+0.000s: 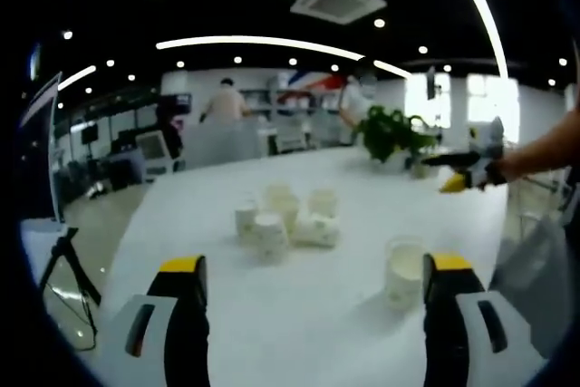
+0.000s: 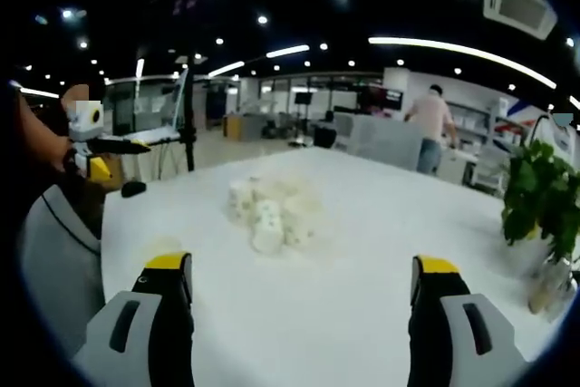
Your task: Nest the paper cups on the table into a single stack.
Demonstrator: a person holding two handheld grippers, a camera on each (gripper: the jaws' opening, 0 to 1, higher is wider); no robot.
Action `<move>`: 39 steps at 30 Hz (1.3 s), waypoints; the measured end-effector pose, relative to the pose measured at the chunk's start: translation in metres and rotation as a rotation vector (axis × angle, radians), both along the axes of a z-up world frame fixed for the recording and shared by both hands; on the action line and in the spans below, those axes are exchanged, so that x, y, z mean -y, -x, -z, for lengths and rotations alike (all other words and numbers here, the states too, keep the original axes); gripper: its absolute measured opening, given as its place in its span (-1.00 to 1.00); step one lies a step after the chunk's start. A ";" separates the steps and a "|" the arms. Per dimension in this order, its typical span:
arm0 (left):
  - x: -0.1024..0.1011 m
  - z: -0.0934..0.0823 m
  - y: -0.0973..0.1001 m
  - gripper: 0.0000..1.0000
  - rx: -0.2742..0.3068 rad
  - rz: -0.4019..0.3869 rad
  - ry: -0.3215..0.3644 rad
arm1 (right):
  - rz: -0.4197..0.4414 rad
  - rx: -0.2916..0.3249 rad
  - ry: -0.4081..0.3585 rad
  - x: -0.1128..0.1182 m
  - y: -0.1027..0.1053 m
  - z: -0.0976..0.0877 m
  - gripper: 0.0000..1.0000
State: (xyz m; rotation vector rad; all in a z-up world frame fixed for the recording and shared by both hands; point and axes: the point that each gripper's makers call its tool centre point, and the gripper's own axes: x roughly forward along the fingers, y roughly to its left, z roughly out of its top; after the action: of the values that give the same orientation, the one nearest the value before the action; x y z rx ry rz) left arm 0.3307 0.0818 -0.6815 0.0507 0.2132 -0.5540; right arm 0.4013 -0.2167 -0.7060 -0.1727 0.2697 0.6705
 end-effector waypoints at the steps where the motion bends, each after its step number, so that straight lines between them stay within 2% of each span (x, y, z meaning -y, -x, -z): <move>1: 0.001 0.001 0.000 0.95 -0.012 0.000 0.012 | -0.002 0.003 -0.004 -0.002 -0.002 -0.002 0.99; 3: 0.004 0.004 0.002 0.95 -0.035 0.010 0.030 | -0.006 0.007 -0.005 -0.005 -0.004 -0.002 0.99; 14: 0.021 0.026 0.018 0.98 -0.045 0.050 -0.008 | -0.041 0.007 0.021 -0.018 -0.014 0.000 0.99; 17: 0.026 0.030 0.023 0.92 -0.055 0.051 -0.007 | -0.039 0.002 0.021 -0.018 -0.016 0.001 0.99; 19: 0.030 0.031 0.024 0.86 -0.048 0.063 -0.012 | -0.039 -0.001 0.019 -0.019 -0.017 0.001 0.99; 23: 0.029 0.032 0.024 0.95 -0.043 0.063 -0.005 | -0.045 -0.003 0.022 -0.023 -0.020 0.002 0.99; 25: 0.030 0.038 0.025 0.97 -0.070 0.065 -0.016 | -0.043 -0.007 0.023 -0.024 -0.023 0.003 0.99; 28: 0.032 0.040 0.026 0.96 -0.074 0.071 -0.026 | -0.034 -0.014 0.027 -0.026 -0.029 0.008 0.99; 32: 0.034 0.039 0.028 0.96 -0.076 0.082 -0.017 | -0.006 -0.035 0.018 -0.023 -0.035 0.019 0.98; 39: 0.033 0.037 0.028 0.98 -0.074 0.067 -0.017 | 0.008 -0.024 -0.024 -0.029 -0.045 0.018 0.98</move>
State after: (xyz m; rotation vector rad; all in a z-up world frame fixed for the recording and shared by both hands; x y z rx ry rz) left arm 0.3027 0.0490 -0.7185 0.0544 0.2894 -0.6214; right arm 0.4460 -0.1876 -0.7242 -0.1409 0.2852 0.6684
